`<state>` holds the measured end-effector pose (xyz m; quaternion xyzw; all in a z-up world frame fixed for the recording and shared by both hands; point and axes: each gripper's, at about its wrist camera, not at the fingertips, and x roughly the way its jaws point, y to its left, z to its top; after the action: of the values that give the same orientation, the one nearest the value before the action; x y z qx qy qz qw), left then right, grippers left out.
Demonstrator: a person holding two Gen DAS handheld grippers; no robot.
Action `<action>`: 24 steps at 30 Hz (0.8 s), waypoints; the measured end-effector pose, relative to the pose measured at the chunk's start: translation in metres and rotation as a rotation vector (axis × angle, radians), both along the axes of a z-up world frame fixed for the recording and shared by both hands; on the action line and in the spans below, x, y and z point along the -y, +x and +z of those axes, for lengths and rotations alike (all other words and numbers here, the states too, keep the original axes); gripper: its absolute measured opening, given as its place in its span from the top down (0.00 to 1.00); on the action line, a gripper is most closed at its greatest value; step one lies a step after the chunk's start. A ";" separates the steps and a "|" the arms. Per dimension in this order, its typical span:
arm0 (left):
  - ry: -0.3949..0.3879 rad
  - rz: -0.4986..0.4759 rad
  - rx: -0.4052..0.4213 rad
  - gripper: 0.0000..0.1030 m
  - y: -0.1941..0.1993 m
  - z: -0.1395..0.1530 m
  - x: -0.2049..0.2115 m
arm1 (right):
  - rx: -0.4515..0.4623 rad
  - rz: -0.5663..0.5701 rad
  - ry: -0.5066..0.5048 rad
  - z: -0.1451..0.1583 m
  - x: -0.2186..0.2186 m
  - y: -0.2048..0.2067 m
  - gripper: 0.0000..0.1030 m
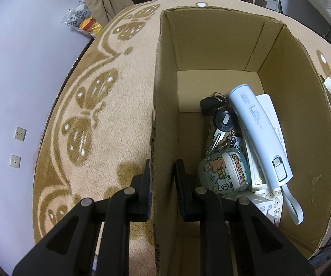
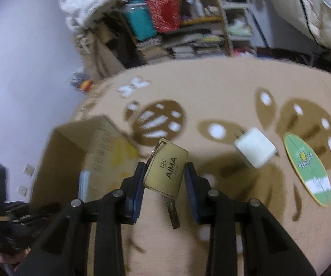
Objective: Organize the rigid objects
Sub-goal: 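Carry the padlock with the right gripper over the box, then open the right gripper to drop the padlock into the box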
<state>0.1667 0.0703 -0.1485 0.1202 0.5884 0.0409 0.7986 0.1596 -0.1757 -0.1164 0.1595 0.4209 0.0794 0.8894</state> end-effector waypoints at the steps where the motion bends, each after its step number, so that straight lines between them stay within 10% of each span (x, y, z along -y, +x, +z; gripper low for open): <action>1: -0.001 0.000 0.000 0.83 0.000 0.000 0.000 | 0.017 0.019 0.005 0.008 -0.007 -0.001 0.65; 9: -0.002 0.000 0.000 0.83 0.000 0.000 0.000 | 0.105 0.176 0.008 0.038 -0.060 -0.005 0.65; 24: -0.046 0.014 -0.007 0.83 0.000 0.001 -0.006 | -0.001 0.277 -0.015 0.004 -0.105 -0.005 0.65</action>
<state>0.1668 0.0766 -0.1471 0.0976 0.5928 0.0324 0.7988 0.1547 -0.0703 -0.1129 0.0934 0.4400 0.1982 0.8709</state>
